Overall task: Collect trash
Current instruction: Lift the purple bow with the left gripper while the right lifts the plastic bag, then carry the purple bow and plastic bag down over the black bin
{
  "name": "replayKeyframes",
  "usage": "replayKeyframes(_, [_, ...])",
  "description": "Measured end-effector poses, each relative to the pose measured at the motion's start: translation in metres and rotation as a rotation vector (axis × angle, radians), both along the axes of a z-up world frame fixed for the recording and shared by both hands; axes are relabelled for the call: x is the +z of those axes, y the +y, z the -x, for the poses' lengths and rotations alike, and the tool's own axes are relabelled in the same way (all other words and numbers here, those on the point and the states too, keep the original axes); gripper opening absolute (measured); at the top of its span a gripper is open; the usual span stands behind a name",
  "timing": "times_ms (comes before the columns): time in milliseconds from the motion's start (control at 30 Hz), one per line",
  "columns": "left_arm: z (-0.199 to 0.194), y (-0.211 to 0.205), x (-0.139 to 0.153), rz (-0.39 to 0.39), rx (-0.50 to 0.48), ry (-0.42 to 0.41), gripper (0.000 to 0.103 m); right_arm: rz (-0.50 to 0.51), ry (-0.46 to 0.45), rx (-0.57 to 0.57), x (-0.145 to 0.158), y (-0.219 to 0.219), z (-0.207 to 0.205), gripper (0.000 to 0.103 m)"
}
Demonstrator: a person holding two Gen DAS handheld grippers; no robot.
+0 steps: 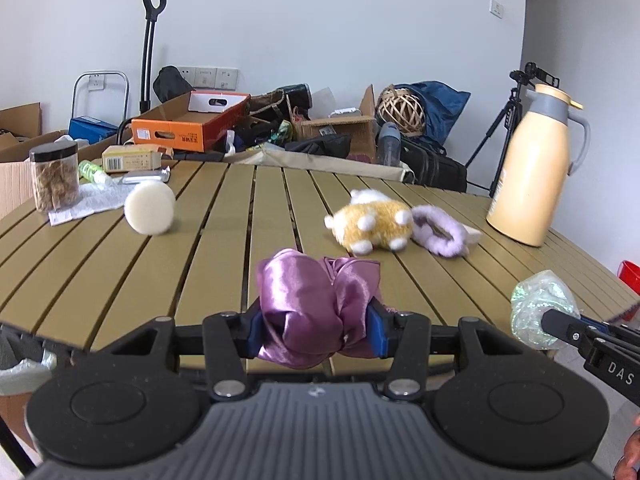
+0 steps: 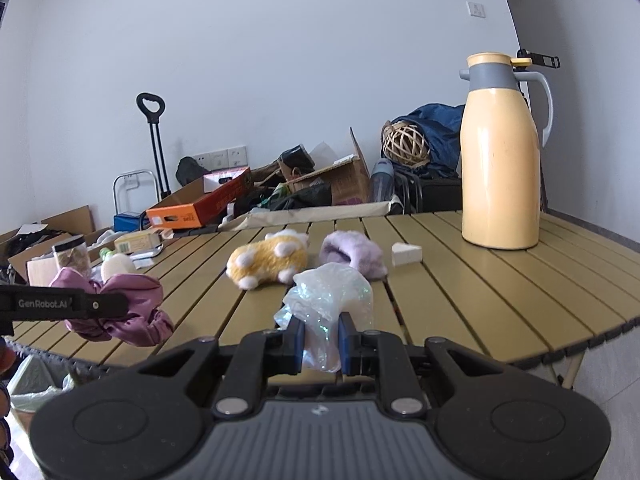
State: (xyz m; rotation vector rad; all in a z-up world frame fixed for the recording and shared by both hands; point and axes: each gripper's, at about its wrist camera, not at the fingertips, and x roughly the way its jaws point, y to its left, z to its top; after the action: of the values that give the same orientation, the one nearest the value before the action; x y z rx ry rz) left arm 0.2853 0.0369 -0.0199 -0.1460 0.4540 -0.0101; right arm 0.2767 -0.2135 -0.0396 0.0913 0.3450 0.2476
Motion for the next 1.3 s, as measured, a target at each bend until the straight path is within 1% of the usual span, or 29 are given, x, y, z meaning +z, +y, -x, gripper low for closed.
replayKeyframes(200, [0.028, -0.004, -0.009, -0.001, -0.030, 0.004, 0.049, -0.004, 0.034, 0.011, -0.010, -0.001, 0.023, 0.016])
replayKeyframes(467, [0.056, -0.008, -0.025, -0.009, -0.052, 0.046, 0.049, -0.004, 0.076, 0.033, -0.023, 0.002, 0.052, 0.016])
replayKeyframes(600, [0.070, -0.014, -0.034, -0.031, -0.071, 0.074, 0.049, 0.005, 0.110, 0.050, -0.032, 0.006, 0.065, 0.016])
replayKeyframes(800, [0.089, -0.026, -0.052, -0.068, -0.109, 0.128, 0.049, 0.022, 0.161, 0.083, -0.043, 0.014, 0.082, 0.016])
replayKeyframes(1033, [0.102, -0.039, -0.072, -0.105, -0.142, 0.191, 0.049, 0.046, 0.232, 0.112, -0.059, 0.023, 0.097, 0.016])
replayKeyframes(1167, [0.104, -0.040, -0.080, -0.093, -0.156, 0.229, 0.049, 0.051, 0.283, 0.117, -0.069, 0.027, 0.100, 0.016])
replayKeyframes(1300, [0.103, -0.041, -0.091, -0.100, -0.146, 0.280, 0.049, 0.069, 0.334, 0.118, -0.079, 0.030, 0.103, 0.016])
